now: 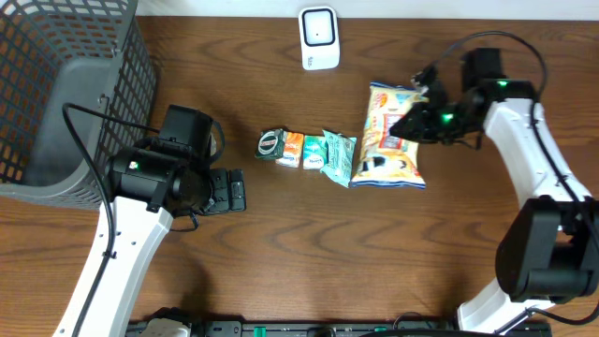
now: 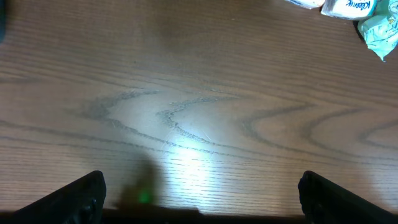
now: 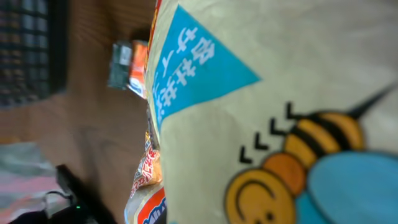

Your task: Scan the item barcode

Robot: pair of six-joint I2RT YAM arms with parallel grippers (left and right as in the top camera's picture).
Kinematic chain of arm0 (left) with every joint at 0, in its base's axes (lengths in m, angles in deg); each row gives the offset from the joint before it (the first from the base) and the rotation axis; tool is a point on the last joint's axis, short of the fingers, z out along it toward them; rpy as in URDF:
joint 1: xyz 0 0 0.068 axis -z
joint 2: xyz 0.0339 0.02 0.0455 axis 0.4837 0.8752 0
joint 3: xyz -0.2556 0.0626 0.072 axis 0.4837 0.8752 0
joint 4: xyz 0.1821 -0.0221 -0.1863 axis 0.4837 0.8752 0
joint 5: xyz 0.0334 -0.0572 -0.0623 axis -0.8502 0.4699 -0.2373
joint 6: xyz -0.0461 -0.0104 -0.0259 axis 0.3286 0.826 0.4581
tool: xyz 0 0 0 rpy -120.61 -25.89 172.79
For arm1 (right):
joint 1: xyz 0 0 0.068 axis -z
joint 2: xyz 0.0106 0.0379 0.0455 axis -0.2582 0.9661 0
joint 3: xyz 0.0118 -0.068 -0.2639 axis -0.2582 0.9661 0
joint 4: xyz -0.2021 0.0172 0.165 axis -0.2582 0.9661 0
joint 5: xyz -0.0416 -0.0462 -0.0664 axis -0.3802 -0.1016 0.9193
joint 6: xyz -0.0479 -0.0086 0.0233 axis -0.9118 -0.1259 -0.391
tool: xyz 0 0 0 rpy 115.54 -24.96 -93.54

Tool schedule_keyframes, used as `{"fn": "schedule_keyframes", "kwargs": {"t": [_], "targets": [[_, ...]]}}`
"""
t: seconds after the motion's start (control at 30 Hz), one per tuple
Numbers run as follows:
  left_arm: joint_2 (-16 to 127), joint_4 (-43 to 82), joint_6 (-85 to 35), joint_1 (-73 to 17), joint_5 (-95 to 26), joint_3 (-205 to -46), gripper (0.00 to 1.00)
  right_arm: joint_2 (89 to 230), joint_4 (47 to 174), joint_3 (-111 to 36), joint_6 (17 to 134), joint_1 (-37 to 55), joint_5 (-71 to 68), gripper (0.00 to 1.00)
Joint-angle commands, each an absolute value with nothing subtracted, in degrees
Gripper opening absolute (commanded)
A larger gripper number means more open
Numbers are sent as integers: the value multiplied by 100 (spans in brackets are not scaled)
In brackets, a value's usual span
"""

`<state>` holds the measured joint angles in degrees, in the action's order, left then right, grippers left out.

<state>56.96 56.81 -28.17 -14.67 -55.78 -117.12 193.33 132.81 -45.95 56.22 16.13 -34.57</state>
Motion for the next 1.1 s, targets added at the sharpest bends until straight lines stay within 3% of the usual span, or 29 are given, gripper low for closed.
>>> {"fn": "schedule_keyframes", "kwargs": {"t": [0.0,0.2,0.33,0.4,0.5,0.73,0.8,0.83,0.87,0.93,1.07], "targets": [[5715,5697,-2765,-1488,-5528,-11685,98,19329,13215,-4257,5211,1904,-4077,1],[5715,5699,-2767,-1488,-5528,-11685,98,19329,12494,-3343,5353,1981,-3199,1],[5715,5699,-2765,-1488,-5528,-11685,98,19327,12170,-3057,6227,1981,-1734,41],[5715,5697,-2765,-1488,-5528,-11685,98,19314,12317,-3269,6227,1989,-1573,50],[5715,5699,-2765,-1488,-5528,-11685,98,19314,12844,-3852,6297,1996,-1350,55],[5715,5699,-2765,-1488,-5528,-11685,98,19314,14302,-5345,6313,1780,-1035,54],[5715,5699,-2765,-1488,-5528,-11685,98,19314,14452,-5459,6311,1574,-987,44],[5715,5699,-2765,-1488,-5528,-11685,98,19314,14479,-5454,6308,1450,-987,35],[5715,5697,-2765,-1488,-5528,-11685,98,19316,14489,-5439,6306,1318,-974,17],[5715,5699,-2765,-1488,-5528,-11685,98,19318,14452,-5332,6308,1036,-840,3],[5715,5699,-2765,-1488,-5528,-11685,98,19324,14260,-4932,6321,597,-178,1]]}}
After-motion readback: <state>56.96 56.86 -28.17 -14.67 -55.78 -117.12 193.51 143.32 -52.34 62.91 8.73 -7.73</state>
